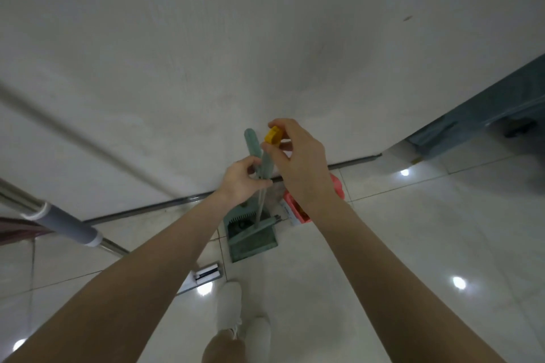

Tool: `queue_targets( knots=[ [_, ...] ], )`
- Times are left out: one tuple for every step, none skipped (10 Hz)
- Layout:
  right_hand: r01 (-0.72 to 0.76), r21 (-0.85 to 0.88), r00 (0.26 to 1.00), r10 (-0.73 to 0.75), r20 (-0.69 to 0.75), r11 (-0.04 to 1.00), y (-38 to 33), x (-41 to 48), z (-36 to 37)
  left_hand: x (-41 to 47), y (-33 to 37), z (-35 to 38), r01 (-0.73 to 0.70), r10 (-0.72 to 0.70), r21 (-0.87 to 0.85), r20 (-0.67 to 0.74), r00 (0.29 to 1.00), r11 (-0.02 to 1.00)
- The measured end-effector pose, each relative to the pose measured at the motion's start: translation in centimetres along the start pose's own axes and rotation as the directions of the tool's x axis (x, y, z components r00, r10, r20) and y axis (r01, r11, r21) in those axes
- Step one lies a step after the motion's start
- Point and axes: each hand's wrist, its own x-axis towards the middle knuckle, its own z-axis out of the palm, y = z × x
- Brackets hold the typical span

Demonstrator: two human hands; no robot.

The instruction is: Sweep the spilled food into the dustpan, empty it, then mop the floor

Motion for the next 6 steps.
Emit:
queue_targets(
  knots=[
    [-0.009,0.017,0.999,0.009,-0.033,1.000,0.2,0.7,0.6,0.0,0.1,-0.4,0.030,-0.029,0.021,-0.013,0.999,0.999],
    [0.004,0.014,1.000,-0.003,-0.023,1.000,0.4,0.8,0.7,-0.3,-0.2,-0.5,0.034,-0.033,0.045,-0.017,0.999,0.998],
    [0.035,0.006,0.999,-0.035,-0.012,0.999,0.5,0.5,0.4,-1.4,-0.3,-0.5,0.027,-0.025,0.067,-0.034,0.999,0.997],
    [0.026,0.021,0.999,-0.027,0.033,0.999,0.8,-0.1,0.0,-2.7,-0.4,-0.6,0.007,-0.003,0.090,-0.048,0.999,0.996],
    [0.005,-0.005,0.999,-0.005,0.049,1.000,0.9,-1.4,-0.9,-5.0,0.3,-1.0,0.023,-0.015,0.116,-0.068,0.998,0.993],
    [-0.026,-0.002,0.998,0.026,0.051,1.000,1.5,-3.1,-2.0,-6.8,0.8,-0.8,0.090,-0.072,0.148,-0.123,0.990,0.985]
  ],
)
